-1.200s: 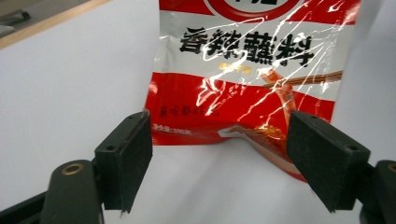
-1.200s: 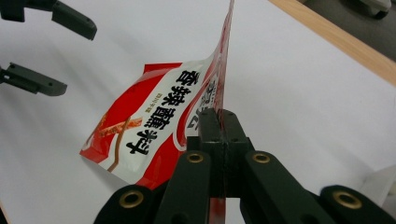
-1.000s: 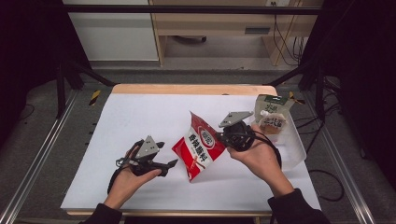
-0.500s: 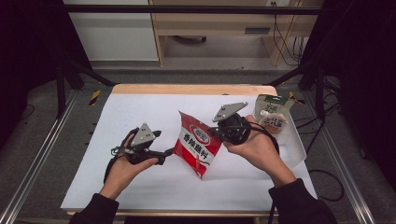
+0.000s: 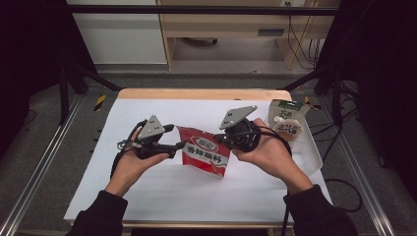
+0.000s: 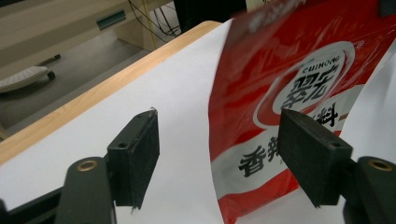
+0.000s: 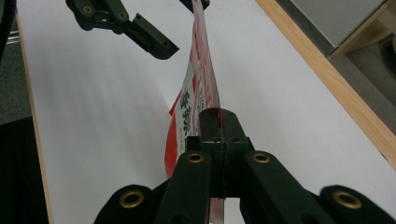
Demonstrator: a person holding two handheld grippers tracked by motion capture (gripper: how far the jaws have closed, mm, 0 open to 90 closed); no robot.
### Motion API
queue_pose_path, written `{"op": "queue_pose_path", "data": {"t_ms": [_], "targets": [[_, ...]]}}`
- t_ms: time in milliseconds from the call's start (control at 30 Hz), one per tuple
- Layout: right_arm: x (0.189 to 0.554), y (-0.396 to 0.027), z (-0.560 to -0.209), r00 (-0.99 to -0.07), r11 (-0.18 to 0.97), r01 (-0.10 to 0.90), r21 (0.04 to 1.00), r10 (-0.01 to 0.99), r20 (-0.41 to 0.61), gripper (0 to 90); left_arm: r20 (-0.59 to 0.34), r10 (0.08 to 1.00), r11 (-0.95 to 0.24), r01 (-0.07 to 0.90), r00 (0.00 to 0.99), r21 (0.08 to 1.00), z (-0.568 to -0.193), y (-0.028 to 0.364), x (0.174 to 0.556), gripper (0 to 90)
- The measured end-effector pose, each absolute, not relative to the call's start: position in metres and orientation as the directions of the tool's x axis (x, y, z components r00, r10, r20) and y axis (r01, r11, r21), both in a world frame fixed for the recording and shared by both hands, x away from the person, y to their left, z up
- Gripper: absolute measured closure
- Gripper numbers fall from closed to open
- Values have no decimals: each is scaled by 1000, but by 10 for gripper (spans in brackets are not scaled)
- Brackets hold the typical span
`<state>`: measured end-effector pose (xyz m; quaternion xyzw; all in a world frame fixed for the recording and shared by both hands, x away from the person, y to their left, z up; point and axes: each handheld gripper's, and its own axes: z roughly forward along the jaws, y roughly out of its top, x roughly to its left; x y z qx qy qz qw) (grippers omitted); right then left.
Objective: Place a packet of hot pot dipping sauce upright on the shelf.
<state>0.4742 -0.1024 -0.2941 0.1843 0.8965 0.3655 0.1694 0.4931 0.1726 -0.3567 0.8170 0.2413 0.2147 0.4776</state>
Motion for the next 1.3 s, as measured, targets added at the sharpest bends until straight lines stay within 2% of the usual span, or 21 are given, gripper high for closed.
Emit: {"op": "queue_pose_path", "data": {"t_ms": [333,467,567,600,967,1300], "targets": [[472,-103,-290,-887,683,180,708,424,-183,900,118,565,-431,170,816,886,-348,164,500,369],[472,-105,-289,-889,686,174,706,417,-187,900,112,536,-435,159,837,887,-346,161,500,431],[473,-107,-289,-890,683,177,709,419,-182,900,97,522,-431,163,848,888,-345,161,499,524],[473,-107,-289,-889,680,180,711,422,-179,900,90,513,-429,164,853,888,-345,161,499,587],[477,-123,-285,-885,686,183,704,426,-185,900,85,483,-462,171,872,870,-334,152,492,896],[476,-133,-291,-891,726,180,663,405,-203,867,139,452,-494,118,881,861,-320,144,485,900]]}}
